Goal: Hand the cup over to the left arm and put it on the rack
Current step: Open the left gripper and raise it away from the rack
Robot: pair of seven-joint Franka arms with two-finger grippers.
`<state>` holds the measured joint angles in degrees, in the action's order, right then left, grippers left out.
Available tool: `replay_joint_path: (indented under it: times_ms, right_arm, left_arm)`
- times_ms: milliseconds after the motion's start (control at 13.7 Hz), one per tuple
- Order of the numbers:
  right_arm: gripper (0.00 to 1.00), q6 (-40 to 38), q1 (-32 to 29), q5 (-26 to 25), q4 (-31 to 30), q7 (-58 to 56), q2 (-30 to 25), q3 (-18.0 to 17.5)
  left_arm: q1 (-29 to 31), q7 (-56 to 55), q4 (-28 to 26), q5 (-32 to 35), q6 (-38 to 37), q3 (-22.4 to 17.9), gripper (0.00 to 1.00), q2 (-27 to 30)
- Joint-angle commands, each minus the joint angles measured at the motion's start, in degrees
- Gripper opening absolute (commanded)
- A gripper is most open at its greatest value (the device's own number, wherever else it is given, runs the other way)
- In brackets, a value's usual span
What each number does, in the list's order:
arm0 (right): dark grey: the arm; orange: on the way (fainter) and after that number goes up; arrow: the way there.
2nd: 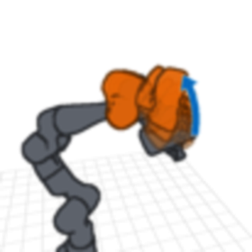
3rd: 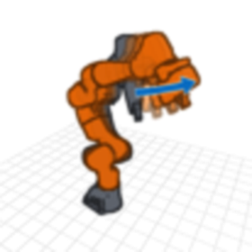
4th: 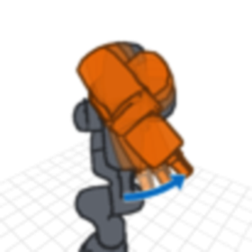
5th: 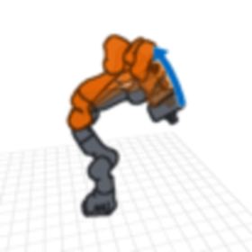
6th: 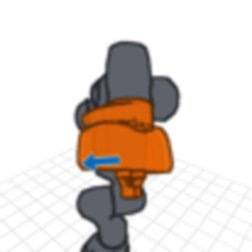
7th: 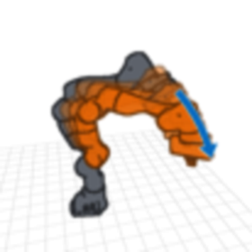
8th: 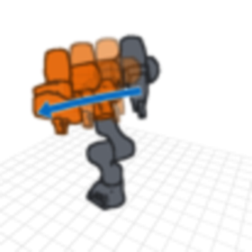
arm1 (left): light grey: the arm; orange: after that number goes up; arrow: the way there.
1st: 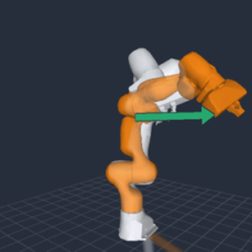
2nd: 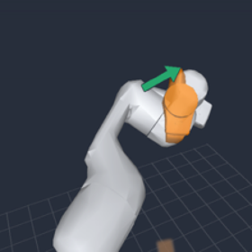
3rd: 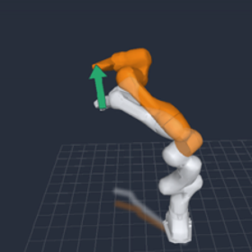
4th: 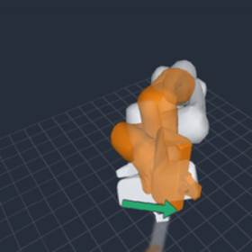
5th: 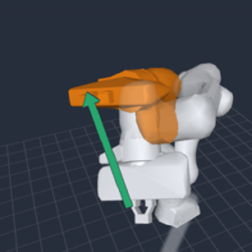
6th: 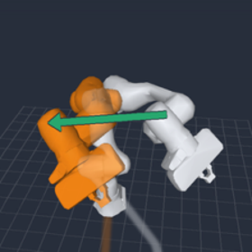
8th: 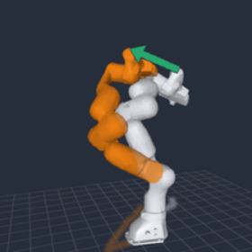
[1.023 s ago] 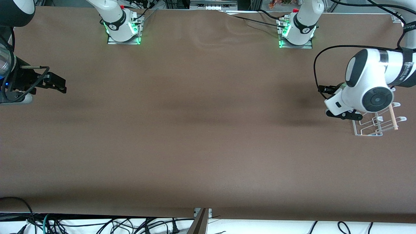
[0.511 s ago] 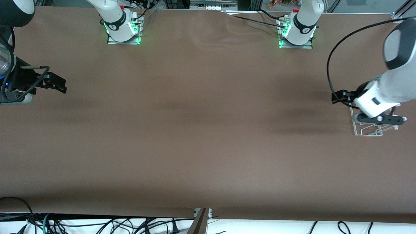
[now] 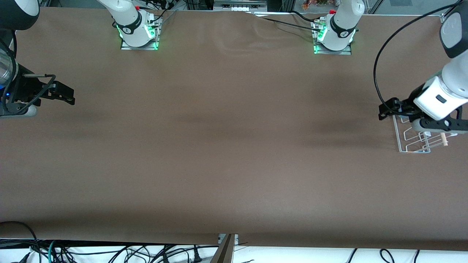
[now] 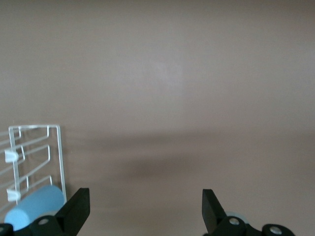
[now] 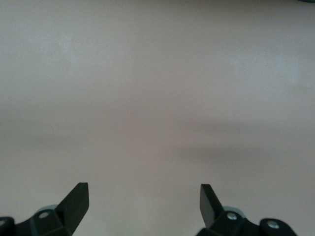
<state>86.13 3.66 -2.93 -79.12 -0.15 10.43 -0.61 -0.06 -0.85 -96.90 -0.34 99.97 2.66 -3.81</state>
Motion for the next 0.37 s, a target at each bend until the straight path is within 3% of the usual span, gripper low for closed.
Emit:
replay_joint_path:
  times_ms: [0,292]
  right_arm:
    - [1.0,0.09,-0.31,1.0,-1.13,-0.55,-1.29,0.08]
    - [1.0,0.09,-0.32,1.0,-1.13,-0.73,-1.2,0.08]
  left_arm:
    - [-0.47,-0.64,-7.34,0.07,2.33,-0.11,1.0,6.01]
    - [-1.51,-0.2,-7.78,0.16,2.33,-0.2,1.0,4.86]
